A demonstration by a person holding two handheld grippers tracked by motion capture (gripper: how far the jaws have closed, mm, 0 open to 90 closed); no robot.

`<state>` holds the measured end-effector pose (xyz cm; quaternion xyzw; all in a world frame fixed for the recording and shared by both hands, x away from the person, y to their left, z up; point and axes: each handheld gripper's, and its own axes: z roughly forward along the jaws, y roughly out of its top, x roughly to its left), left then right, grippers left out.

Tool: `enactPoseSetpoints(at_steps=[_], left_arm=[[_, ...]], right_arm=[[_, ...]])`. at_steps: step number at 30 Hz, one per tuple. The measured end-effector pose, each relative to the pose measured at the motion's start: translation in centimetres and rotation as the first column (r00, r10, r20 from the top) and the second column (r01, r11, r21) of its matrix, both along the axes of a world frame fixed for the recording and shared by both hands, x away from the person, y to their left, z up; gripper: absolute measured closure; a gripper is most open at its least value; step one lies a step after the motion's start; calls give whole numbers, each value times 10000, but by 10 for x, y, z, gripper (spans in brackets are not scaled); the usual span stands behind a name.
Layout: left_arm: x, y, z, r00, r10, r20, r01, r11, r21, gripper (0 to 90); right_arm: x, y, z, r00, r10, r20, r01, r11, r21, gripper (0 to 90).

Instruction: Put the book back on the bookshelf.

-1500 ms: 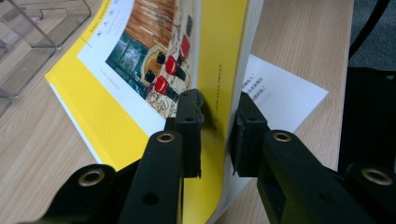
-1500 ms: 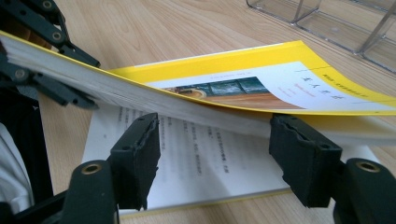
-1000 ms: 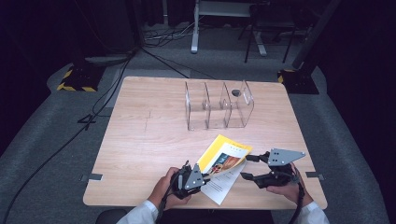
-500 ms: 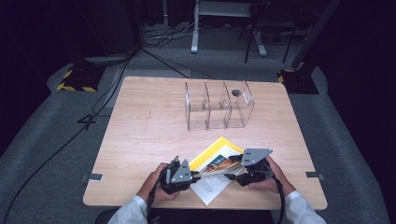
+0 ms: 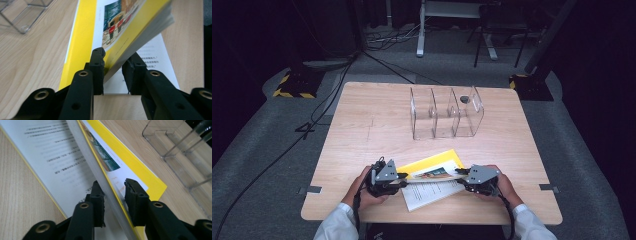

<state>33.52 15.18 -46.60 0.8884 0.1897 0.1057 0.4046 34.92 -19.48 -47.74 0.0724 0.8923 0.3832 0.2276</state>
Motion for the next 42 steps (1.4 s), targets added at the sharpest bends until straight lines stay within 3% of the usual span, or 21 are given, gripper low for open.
enactPoseSetpoints(at_steps=[2, 8, 11, 15, 19, 22, 24, 26, 29, 34, 36, 38, 39, 42], left_arm=[[1, 4, 0, 9998, 206, 62, -206, 9998, -23, 672], [-7, 0, 6, 9974, 657, 300, -664, 9975, 223, 487], [-14, -9, 12, 9949, 872, 516, -890, 9955, 324, 378], [-19, -27, 18, 9913, 1006, 844, -1059, 9925, 608, 310], [-20, -44, 18, 9882, 1166, 990, -1255, 9881, 884, 301], [-19, -51, 16, 9864, 1247, 1067, -1358, 9852, 1042, 331], [-17, -50, 14, 9841, 1361, 1140, -1495, 9816, 1190, 474], [-15, -45, 12, 9900, 1049, 948, -1154, 9869, 1130, 581], [-17, -43, 7, 9923, 590, 1093, -765, 9835, 1641, 680], [-19, -43, 5, 9919, 281, 1242, -544, 9754, 2135, 711], [-16, -37, 5, 9933, 293, 1116, -511, 9788, 1983, 709], [-15, -36, 5, 9939, 280, 1063, -479, 9807, 1896, 709], [-14, -34, 5, 9944, 254, 1025, -439, 9822, 1827, 709], [-11, -30, 8, 9951, 360, 925, -509, 9851, 1642, 705]], right_arm=[[-3, 4, 1, 9998, 44, 195, -43, 10000, -63, 738], [-8, 12, 4, 9989, 151, 434, -139, 9995, -282, 762], [-9, 16, 5, 9986, 182, 489, -162, 9990, -405, 769], [-11, 20, 7, 9986, 199, 482, -177, 9988, -454, 778], [-13, 27, 9, 9986, 252, 476, -224, 9980, -584, 783], [-13, 31, 10, 9991, 217, 376, -194, 9980, -606, 782], [-13, 33, 10, 9992, 202, 344, -179, 9978, -638, 775], [-13, 32, 10, 9996, 151, 237, -139, 9986, -501, 764], [-11, 31, 9, 9998, 182, 6, -182, 9995, -256, 722], [-5, 22, 0, 9986, 387, -353, -385, 9992, 61, 669], [-2, 13, -6, 9989, 389, -263, -387, 9992, 87, 669], [2, 5, -8, 9982, 385, -452, -358, 9975, 604, 685], [2, 5, -8, 9982, 385, -452, -358, 9975, 604, 685], [-1, 4, -5, 9983, 576, -22, -575, 9970, 510, 741]])
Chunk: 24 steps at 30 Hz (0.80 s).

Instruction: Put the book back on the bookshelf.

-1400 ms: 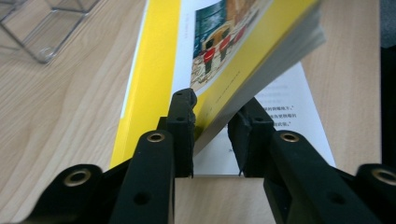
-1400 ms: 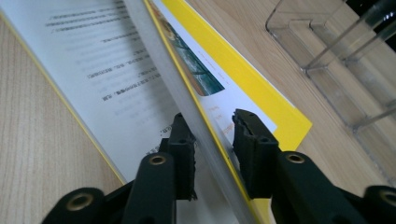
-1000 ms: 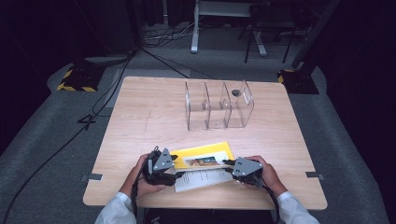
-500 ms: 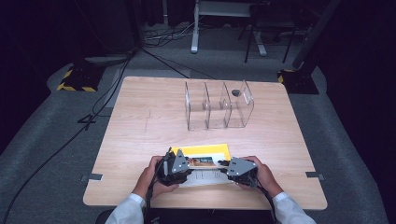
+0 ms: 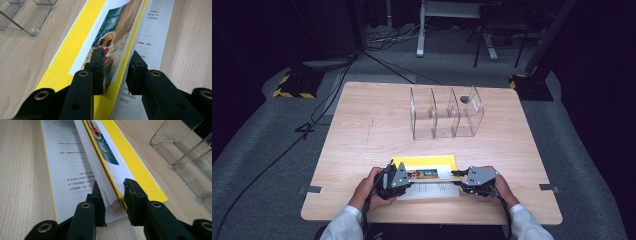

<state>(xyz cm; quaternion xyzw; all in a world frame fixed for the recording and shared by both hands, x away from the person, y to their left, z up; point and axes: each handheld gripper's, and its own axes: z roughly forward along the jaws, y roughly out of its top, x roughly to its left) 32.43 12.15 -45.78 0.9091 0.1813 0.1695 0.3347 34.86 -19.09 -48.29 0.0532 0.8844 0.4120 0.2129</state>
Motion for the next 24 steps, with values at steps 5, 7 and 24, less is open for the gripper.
enactPoseSetpoints(at_steps=[5, 7, 24], left_arm=[[1, 1, 7, 9984, 503, 256, -506, 9987, 98, 606], [-1, -3, 10, 9966, 736, 376, -746, 9969, 261, 562], [-8, -49, 9, 9991, 373, 214, -380, 9988, 302, 472]], right_arm=[[-12, 13, 10, 9954, 85, 957, 14, 9947, -1027, 797], [-14, 17, 13, 9951, 56, 991, 52, 9940, -1090, 801], [-21, 36, 17, 9965, 312, 770, -227, 9938, -1084, 818]])
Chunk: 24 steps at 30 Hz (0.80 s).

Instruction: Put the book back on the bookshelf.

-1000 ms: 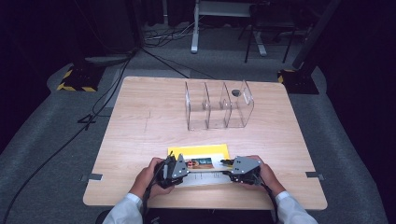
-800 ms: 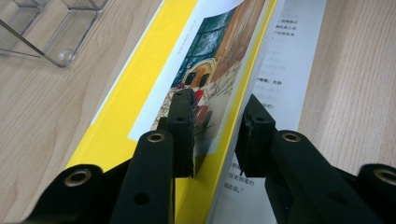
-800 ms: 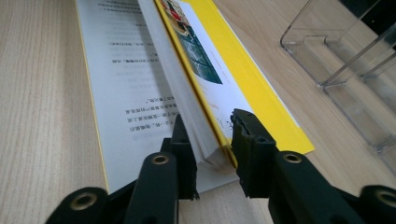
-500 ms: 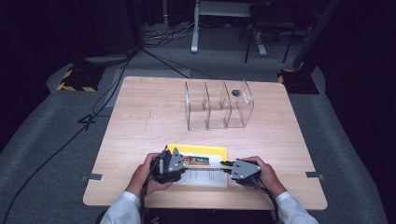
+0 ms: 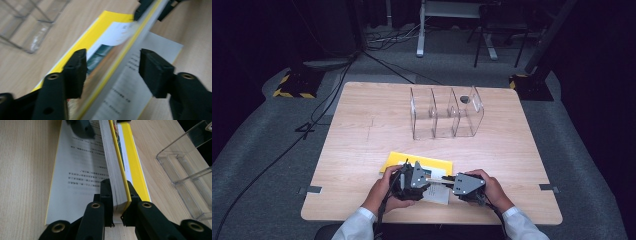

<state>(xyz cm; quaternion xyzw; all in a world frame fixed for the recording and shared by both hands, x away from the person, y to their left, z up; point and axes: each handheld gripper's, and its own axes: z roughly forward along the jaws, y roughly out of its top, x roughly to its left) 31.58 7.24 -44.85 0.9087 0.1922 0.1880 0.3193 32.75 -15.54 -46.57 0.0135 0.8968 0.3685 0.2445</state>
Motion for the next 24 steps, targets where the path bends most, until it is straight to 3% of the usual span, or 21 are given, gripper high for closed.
enactPoseSetpoints(at_steps=[4, 6, 9, 11, 12, 15, 17, 19, 22, 24], left_arm=[[6, 5, -6, 9996, 267, -118, -266, 9996, 50, 625], [7, 7, -8, 9998, 158, -100, -157, 9999, 40, 642], [5, 9, -9, 9998, -29, 187, 25, 9997, 228, 683], [5, 11, -9, 9996, -176, 226, 170, 9996, 246, 702], [6, 12, -9, 9996, -207, 208, 202, 9995, 231, 708], [8, 17, -8, 9997, -233, 89, 234, 9997, -117, 710], [10, 21, -6, 9996, -251, -103, 247, 9991, -350, 702], [9, 21, -5, 10000, -82, -14, 82, 9997, -216, 669], [8, 19, -4, 9997, 89, 207, -84, 9997, -220, 589], [8, 18, -3, 9998, 104, 184, -99, 9996, -261, 586]], right_arm=[[1, 0, 0, 9999, -2, -152, 4, 9999, 127, 803], [1, 0, 0, 9999, -34, -135, 37, 9998, 177, 798], [3, -2, 0, 9989, -85, -454, 113, 9980, 621, 767], [8, -8, -1, 9953, -6, -973, 128, 9921, 1251, 732], [11, -12, -3, 9947, 22, -1027, 115, 9912, 1321, 732], [17, -22, -7, 9909, 114, -1342, 126, 9842, 1765, 752], [12, -19, -2, 9953, 42, -969, 109, 9879, 1549, 782], [4, -12, 6, 9985, 181, -513, -123, 9939, 1100, 808], [1, -7, 11, 9979, 357, -535, -298, 9938, 1076, 826], [1, -6, 14, 9984, 307, -468, -259, 9946, 1003, 829]])
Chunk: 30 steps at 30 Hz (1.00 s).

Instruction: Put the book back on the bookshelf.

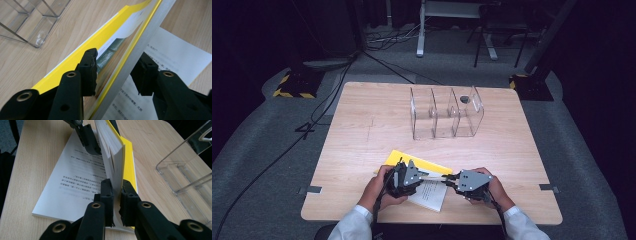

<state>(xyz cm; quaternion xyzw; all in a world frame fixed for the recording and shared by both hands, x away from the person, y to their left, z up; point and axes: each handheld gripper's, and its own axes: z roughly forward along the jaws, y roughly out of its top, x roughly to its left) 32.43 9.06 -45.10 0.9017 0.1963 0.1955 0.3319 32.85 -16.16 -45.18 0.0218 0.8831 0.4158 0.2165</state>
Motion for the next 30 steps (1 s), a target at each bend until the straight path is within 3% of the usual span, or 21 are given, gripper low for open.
enactPoseSetpoints(at_steps=[6, 12, 13, 17, 21, 23, 25, 26, 30], left_arm=[[-1, -2, 3, 9999, -16, 130, 12, 9995, 331, 648], [-4, -7, 9, 9992, -75, 390, 69, 9998, 159, 674], [-5, -8, 10, 9974, -26, 726, 34, 9999, -111, 698], [-6, -9, 10, 9962, -47, 873, 76, 9994, -329, 750], [-6, -9, 8, 9953, -18, 969, 61, 9990, -434, 769], [-6, -5, 8, 9958, 1, 915, 59, 9978, -659, 769], [-6, -2, 9, 9958, 32, 914, 43, 9966, -821, 770], [-6, -1, 10, 9957, 38, 922, 44, 9961, -881, 769], [-7, 1, 11, 9950, 89, 996, 17, 9944, -1053, 770]], right_arm=[[-1, 5, 13, 9997, 8, 246, -1, 9996, -281, 831], [-5, 8, 23, 9992, 22, 398, -4, 9990, -447, 831], [-5, 6, 28, 9990, -142, 422, 153, 9995, -259, 816], [-3, 1, 31, 9986, -412, 323, 405, 9989, 224, 763], [0, -17, 32, 9958, -914, -33, 911, 9886, 1196, 609], [5, -31, 29, 9890, -1473, -102, 1474, 9813, 1241, 526], [12, -49, 21, 9784, -1981, -594, 2044, 9698, 1328, 497], [17, -59, 13, 9657, -2450, -863, 2547, 9583, 1298, 479], [33, -70, -16, 9311, -3312, -1530, 3467, 9339, 880, 394]])
